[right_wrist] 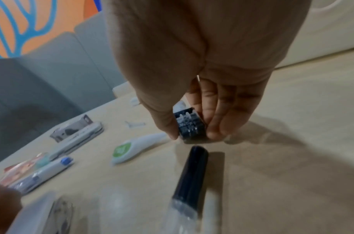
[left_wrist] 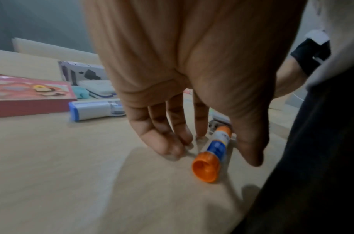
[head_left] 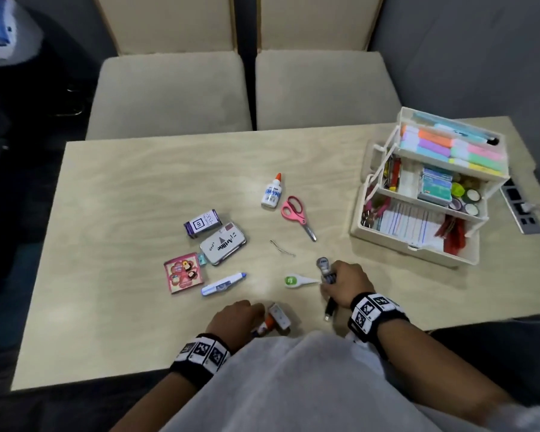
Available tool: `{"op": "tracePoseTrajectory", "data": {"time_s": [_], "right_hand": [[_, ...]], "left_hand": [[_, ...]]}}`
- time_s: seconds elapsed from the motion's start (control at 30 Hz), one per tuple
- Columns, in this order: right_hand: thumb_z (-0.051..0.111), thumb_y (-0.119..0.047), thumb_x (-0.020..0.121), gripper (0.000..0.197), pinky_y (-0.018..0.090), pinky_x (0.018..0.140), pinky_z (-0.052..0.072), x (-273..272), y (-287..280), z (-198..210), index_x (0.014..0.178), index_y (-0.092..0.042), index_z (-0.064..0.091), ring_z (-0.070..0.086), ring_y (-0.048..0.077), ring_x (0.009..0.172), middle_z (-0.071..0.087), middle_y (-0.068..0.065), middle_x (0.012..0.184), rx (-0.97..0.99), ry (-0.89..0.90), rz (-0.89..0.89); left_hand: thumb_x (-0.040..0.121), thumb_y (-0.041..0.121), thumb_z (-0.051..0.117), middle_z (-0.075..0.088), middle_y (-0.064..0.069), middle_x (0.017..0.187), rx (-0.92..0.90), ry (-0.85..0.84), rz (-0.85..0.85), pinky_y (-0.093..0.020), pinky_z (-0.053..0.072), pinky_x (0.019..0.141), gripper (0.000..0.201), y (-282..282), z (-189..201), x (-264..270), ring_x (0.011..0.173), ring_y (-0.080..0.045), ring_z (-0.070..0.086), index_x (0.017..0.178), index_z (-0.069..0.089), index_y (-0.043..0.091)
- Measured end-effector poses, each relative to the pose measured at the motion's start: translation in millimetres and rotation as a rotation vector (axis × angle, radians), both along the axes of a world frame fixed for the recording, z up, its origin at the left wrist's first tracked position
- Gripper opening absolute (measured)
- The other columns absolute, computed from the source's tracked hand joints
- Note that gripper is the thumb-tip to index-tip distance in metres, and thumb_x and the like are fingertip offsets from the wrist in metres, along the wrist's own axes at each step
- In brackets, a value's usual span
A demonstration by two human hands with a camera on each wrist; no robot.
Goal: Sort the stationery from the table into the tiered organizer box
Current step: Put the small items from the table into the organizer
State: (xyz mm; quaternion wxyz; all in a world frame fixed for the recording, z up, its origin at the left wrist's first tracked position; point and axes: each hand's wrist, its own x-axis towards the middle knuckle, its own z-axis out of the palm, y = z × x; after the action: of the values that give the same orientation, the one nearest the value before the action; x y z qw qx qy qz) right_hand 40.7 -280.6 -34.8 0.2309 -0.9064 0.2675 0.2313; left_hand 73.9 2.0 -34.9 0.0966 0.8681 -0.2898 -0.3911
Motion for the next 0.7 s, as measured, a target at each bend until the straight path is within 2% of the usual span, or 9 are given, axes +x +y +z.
{"op": "tracePoseTrajectory", "data": {"time_s": [0.13,0.23,0.3,0.4,0.43,0.5,0.6,0.7], "right_hand": [[0.079,-0.030,0.077,0.020,0.030,0.075,0.053,-9.1,-7.4,7.5,0.090,-0.017,0.071,0.065,0.021,0.080,0.070,0.002,0.084,0.162,-0.106,-0.131],[0.081,-0.028,0.077,0.017,0.028,0.076,0.051,-20.0,-17.6,15.9,0.090,-0.020,0.072,0.065,0.018,0.080,0.071,-0.001,0.081,0.209,-0.185,-0.250],[0.081,-0.026,0.079,0.014,0.026,0.075,0.051,-26.1,-24.3,23.6,0.089,-0.022,0.072,0.065,0.017,0.077,0.071,-0.001,0.080,0.235,-0.259,-0.343],[0.079,-0.016,0.082,0.017,0.013,0.066,0.048,-31.3,-36.9,44.0,0.093,-0.027,0.071,0.062,0.012,0.073,0.071,0.001,0.084,0.305,-0.432,-0.479],[0.077,-0.013,0.083,0.020,0.013,0.066,0.048,-31.3,-43.0,52.5,0.096,-0.027,0.070,0.060,0.011,0.073,0.070,0.002,0.085,0.314,-0.507,-0.526],[0.074,-0.010,0.086,0.021,0.015,0.065,0.047,-29.0,-61.4,68.6,0.101,-0.023,0.071,0.057,0.011,0.071,0.067,0.002,0.084,0.292,-0.639,-0.609],[0.072,-0.010,0.088,0.023,0.008,0.063,0.045,-14.2,-95.1,88.6,0.109,-0.019,0.069,0.056,0.006,0.068,0.064,-0.003,0.082,0.234,-0.740,-0.660],[0.076,-0.017,0.086,0.021,0.022,0.061,0.048,6.5,-126.7,102.5,0.103,-0.024,0.068,0.054,0.007,0.061,0.059,-0.010,0.071,0.147,-0.791,-0.667]], "left_hand": [[0.087,0.036,0.055,0.055,-0.004,0.099,0.028,-0.039,-0.089,-0.035,0.045,0.073,0.018,-4.8,-4.7,12.9,0.097,-0.031,0.058,0.101,0.057,0.024],[0.086,0.045,0.051,0.058,0.000,0.091,-0.038,-0.111,-0.039,-0.032,0.046,0.067,0.024,0.4,-14.2,24.3,0.087,-0.024,0.059,0.089,0.057,0.022],[0.089,0.052,0.048,0.055,0.004,0.079,-0.102,-0.150,-0.006,-0.030,0.041,0.060,0.031,2.8,-21.4,32.2,0.075,-0.018,0.056,0.080,0.054,0.023],[0.086,0.055,0.052,0.054,0.008,0.067,-0.190,-0.139,0.045,-0.021,0.031,0.052,0.033,2.1,-24.2,38.6,0.065,-0.009,0.055,0.071,0.049,0.026],[0.086,0.057,0.054,0.053,0.008,0.063,-0.220,-0.142,0.074,-0.018,0.029,0.051,0.036,2.4,-24.8,40.0,0.061,-0.006,0.053,0.069,0.050,0.025],[0.085,0.061,0.056,0.053,0.005,0.055,-0.259,-0.159,0.144,-0.017,0.031,0.049,0.045,0.5,-24.4,40.3,0.054,-0.005,0.051,0.064,0.051,0.021],[0.081,0.067,0.057,0.048,0.003,0.049,-0.272,-0.196,0.203,-0.016,0.033,0.047,0.052,-1.3,-26.5,39.4,0.051,-0.005,0.052,0.056,0.046,0.023],[0.072,0.067,0.065,0.044,0.003,0.043,-0.246,-0.227,0.265,-0.015,0.032,0.045,0.053,-8.3,-29.6,36.4,0.043,-0.001,0.049,0.048,0.042,0.026]]}}
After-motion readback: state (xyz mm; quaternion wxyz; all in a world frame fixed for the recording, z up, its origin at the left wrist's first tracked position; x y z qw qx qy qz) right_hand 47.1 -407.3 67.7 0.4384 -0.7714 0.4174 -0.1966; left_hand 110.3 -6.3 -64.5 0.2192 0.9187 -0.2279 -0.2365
